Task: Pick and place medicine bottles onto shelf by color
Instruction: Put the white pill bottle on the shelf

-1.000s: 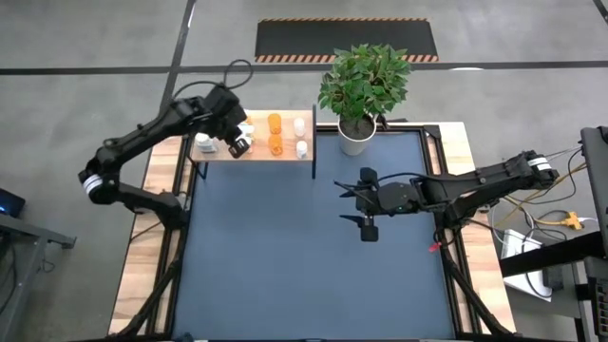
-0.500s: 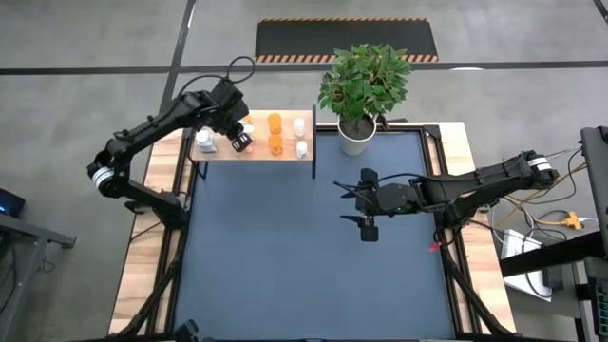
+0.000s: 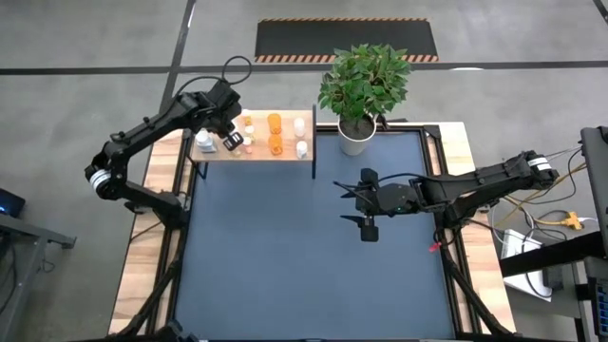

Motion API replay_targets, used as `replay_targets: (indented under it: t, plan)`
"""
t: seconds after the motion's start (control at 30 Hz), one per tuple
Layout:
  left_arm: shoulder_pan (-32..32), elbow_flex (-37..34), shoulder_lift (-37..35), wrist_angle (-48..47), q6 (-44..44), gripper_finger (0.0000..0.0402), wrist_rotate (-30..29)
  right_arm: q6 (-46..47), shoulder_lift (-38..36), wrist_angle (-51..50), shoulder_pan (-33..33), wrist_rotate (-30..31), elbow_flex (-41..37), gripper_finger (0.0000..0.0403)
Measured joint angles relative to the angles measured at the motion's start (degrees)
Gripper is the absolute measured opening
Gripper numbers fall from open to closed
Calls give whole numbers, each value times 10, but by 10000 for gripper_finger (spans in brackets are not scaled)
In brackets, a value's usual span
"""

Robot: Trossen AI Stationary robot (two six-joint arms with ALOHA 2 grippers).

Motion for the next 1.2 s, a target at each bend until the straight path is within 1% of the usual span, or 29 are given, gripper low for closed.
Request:
replay_targets:
  t: [0.17,0.27,0.4,0.5,0.63,0.77,0.87,0.97,1.07,1.2]
  plan:
    - [2,0,5,5,23,48,-37,0,0,0,0,0,0,244]
    - [2,15,4,2,47,48,-37,1,0,0,0,0,0,244]
    - [1,42,-11,-31,120,48,-5,1,0,0,0,0,0,244]
    - [1,46,-26,-35,177,52,13,0,0,0,0,0,0,244]
    - [-1,38,-42,-35,279,88,21,-3,0,0,0,0,0,244]
    - [-1,27,-43,-35,371,143,38,-3,0,0,0,0,0,244]
    - [-1,19,-42,-34,434,186,39,-2,0,0,0,0,-3,244]
    - [-4,13,-42,-26,498,219,31,-1,0,0,0,0,-9,244]
    - [-6,7,-42,-20,513,236,14,-1,0,0,0,0,-14,244]
    - [-8,2,-42,1,584,240,13,-2,1,0,-1,0,-16,244]
